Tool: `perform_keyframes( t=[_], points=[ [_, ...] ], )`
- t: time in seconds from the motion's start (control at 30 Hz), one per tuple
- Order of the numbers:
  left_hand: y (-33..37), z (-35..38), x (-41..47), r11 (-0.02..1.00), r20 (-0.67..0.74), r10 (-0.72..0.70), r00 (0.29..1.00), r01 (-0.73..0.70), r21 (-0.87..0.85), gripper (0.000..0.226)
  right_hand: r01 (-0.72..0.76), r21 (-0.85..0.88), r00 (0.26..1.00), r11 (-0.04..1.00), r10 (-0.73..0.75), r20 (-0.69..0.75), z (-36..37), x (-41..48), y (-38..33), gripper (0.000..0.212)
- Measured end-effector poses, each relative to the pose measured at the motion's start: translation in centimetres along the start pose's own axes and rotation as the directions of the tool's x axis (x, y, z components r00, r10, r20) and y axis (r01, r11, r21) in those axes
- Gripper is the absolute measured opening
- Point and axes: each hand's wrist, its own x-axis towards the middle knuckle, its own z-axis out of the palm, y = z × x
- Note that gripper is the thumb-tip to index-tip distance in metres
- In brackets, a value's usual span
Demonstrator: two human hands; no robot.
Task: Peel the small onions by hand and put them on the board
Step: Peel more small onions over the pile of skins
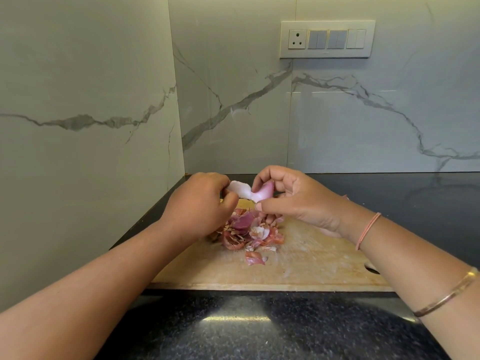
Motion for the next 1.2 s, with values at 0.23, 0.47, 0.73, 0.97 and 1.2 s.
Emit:
perform_keyframes(
  t=[0.23,0.47,0.73,0.97,1.2],
  points=[
    [-0.1,0.5,-0.1,0.994,0.070,-0.076,0.995,0.070,0.083,0.030,-0.035,0.110,0.999,0.993,0.034,0.005,-0.2,0.0,0.0,0.019],
    [0.0,0.4,-0.1,0.988,0.089,-0.102,0.991,0.091,0.126,0.033,-0.094,0.163,0.994,0.982,0.101,-0.031,-0.4,0.3,0.4,0.020],
    [-0.2,0.3,-0.1,0.977,0.108,-0.159,0.981,0.141,0.157,0.037,-0.094,0.274,0.988,0.957,0.125,-0.096,-1.1,0.4,0.5,0.011],
    [-0.1,0.1,-0.1,0.981,0.133,-0.148,0.980,0.129,0.144,0.031,-0.214,0.181,0.959,0.960,0.241,-0.147,-2.1,0.2,0.4,0.034],
    [0.5,-0.2,-0.2,0.995,0.249,-0.088,0.965,0.073,0.071,0.036,-0.188,0.206,0.963,0.960,0.221,-0.152,-2.1,0.5,0.9,0.035]
  ],
)
